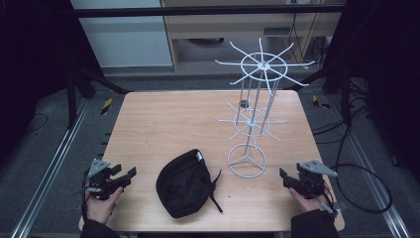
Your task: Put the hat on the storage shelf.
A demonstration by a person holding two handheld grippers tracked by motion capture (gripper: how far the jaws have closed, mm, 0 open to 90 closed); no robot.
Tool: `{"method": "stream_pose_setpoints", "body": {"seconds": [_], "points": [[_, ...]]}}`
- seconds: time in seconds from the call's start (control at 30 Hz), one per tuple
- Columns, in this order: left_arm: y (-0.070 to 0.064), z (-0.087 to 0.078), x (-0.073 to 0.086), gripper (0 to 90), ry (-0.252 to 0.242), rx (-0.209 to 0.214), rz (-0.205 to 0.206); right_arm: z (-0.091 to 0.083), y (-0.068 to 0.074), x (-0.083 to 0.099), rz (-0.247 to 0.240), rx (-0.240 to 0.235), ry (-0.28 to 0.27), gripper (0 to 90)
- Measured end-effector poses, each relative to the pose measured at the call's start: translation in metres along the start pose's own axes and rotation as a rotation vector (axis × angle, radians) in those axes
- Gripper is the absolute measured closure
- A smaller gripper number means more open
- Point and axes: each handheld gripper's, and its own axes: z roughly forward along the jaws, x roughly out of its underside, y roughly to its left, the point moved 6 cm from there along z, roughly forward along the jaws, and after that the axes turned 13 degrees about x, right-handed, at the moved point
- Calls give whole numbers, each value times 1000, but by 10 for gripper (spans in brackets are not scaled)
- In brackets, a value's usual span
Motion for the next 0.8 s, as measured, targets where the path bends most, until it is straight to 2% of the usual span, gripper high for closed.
{"method": "stream_pose_setpoints", "body": {"seconds": [0.1, 0.13, 0.23, 0.3, 0.4, 0.43, 0.47, 0.5, 0.57, 0.67, 0.7, 0.73, 0.8], "points": [[-7, 0, 0, 389, 3, 7, 9, -5, 9, -1, -29, -24, -12, 372], [-10, 0, 0, 389, 2, 11, 14, -5, 9, -1, -29, -24, -12, 372], [-19, -3, -1, 406, 1, 31, 34, -14, 22, -5, -51, -69, -24, 415], [-21, -3, -1, 413, 3, 37, 37, -15, 24, -5, -54, -75, -27, 417], [-27, -4, 0, 427, 7, 53, 36, -19, 37, -8, -67, -110, -38, 429], [-30, -4, -1, 425, 6, 50, 38, -20, 46, -10, -75, -143, -38, 446], [-30, -4, -1, 422, 6, 50, 38, -20, 46, -10, -75, -143, -38, 446], [-33, -3, -1, 414, 6, 50, 44, -22, 54, -11, -86, -169, -34, 457], [-35, -3, -1, 400, 7, 49, 49, -22, 58, -12, -101, -178, -35, 461], [-40, -3, -1, 387, 11, 58, 53, -24, 76, -16, -136, -217, -39, 477], [-42, -3, -1, 387, 11, 58, 52, -24, 76, -16, -136, -217, -39, 477], [-43, -3, -1, 386, 9, 57, 55, -26, 85, -18, -143, -239, -39, 478], [-47, -3, 0, 386, 15, 61, 59, -26, 90, -19, -146, -250, -38, 479]]}}
